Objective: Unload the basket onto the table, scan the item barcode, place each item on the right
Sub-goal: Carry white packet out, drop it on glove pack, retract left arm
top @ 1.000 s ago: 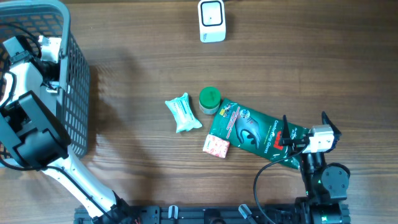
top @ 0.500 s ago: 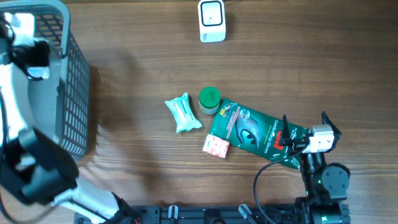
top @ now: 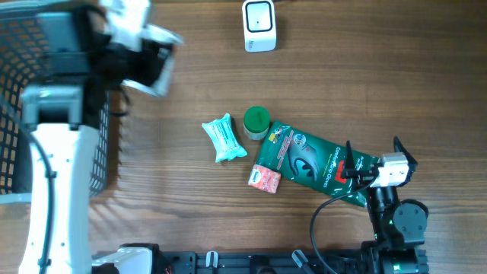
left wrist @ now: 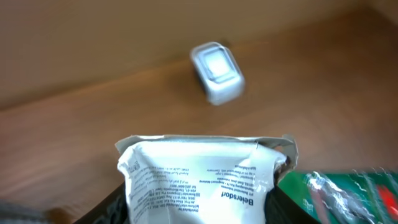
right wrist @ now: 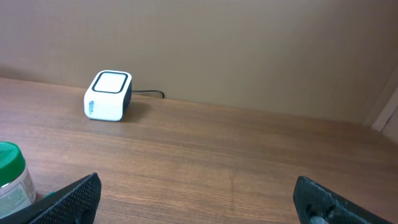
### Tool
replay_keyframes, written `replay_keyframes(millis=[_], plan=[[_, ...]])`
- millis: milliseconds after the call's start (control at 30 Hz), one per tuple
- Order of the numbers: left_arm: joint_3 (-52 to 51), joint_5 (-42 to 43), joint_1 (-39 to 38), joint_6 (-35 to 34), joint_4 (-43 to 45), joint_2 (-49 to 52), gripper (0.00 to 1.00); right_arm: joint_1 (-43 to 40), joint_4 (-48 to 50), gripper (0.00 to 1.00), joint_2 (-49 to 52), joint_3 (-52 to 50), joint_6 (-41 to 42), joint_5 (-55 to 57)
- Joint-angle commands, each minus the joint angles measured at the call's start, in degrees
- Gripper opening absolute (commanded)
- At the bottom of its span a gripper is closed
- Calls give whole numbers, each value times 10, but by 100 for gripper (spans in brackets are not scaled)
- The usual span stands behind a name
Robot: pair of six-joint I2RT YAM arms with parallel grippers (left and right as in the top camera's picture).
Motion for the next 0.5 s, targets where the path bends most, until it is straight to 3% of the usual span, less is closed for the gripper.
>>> replay_keyframes(millis=[0,167,333,467], plan=[[0,10,-107,-7,-29,29,45,2,2,100,-3,0,-4,-3],[0,9,-239,-16,-13,105,45,2,2,100,-3,0,-4,-3],[0,9,-353,-18,76,242,48,2,2,100,-3,0,-4,-3],[0,4,-398,-36,147,336,48,2,2,100,-3,0,-4,-3]])
